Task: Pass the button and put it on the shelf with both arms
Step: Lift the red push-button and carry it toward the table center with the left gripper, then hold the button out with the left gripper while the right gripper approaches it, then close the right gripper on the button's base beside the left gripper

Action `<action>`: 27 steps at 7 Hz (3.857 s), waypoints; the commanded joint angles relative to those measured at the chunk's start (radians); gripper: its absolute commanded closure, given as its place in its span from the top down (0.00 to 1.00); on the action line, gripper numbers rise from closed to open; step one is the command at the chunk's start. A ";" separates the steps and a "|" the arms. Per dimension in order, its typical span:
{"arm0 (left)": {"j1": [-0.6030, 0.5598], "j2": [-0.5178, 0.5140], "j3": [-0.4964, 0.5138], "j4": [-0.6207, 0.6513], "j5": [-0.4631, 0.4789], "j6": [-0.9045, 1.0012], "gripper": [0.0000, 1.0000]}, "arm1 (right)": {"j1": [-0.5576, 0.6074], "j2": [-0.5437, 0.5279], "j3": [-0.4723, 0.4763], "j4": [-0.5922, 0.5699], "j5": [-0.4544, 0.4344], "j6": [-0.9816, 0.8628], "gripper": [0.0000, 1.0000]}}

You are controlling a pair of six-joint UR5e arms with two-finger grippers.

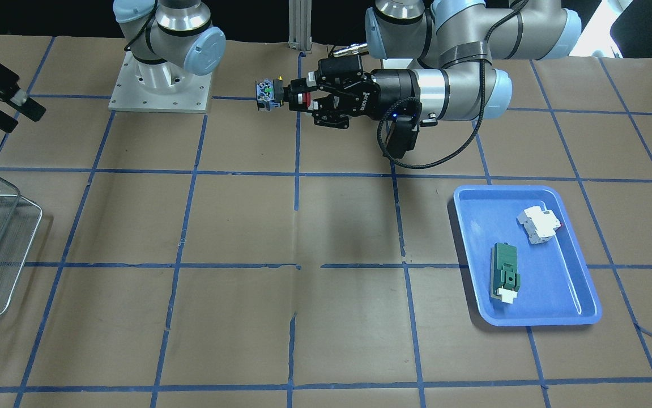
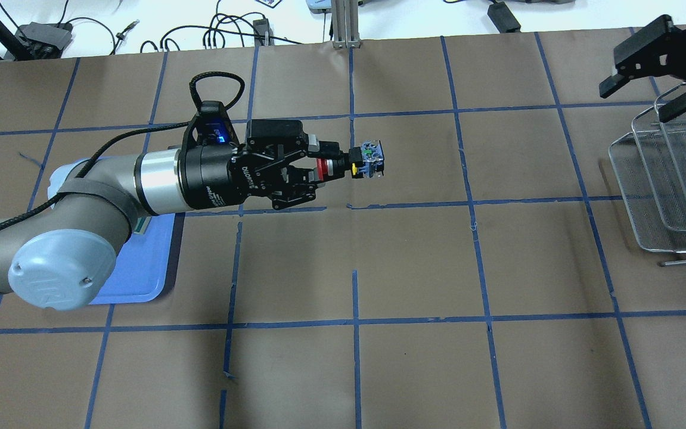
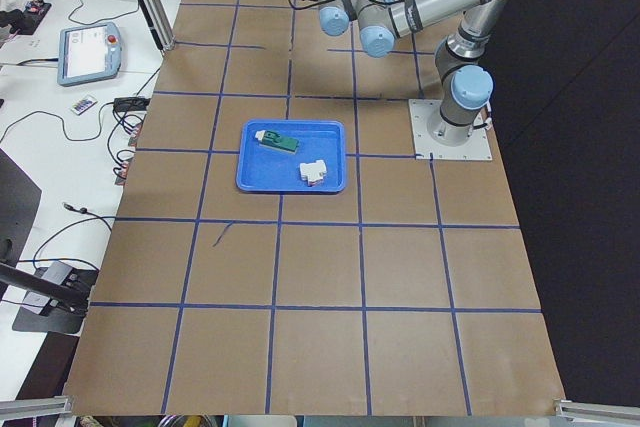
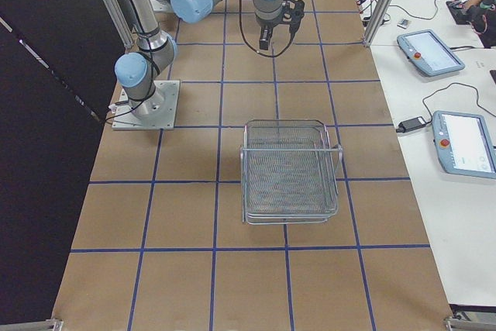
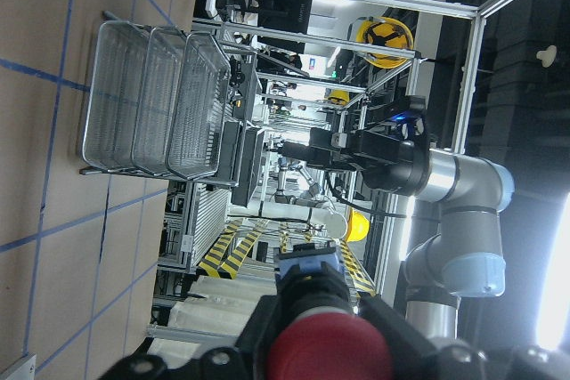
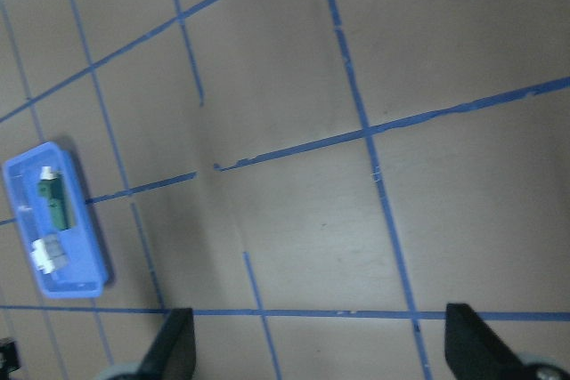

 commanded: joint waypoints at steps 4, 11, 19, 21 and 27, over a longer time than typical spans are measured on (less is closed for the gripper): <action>-0.066 -0.028 -0.001 0.139 -0.001 -0.015 0.00 | -0.032 0.025 0.080 0.397 0.276 -0.404 1.00; -0.066 -0.109 0.074 0.140 -0.010 -0.012 0.00 | 0.230 0.055 0.196 0.497 0.425 -0.503 1.00; -0.072 -0.100 0.074 0.140 -0.005 -0.013 0.00 | 0.327 0.019 0.199 0.508 0.544 -0.514 0.78; -0.072 -0.100 0.076 0.140 -0.005 -0.013 0.00 | 0.328 0.031 0.199 0.508 0.542 -0.515 0.75; -0.072 -0.100 0.074 0.140 -0.005 -0.013 0.00 | 0.327 0.041 0.198 0.525 0.536 -0.509 0.45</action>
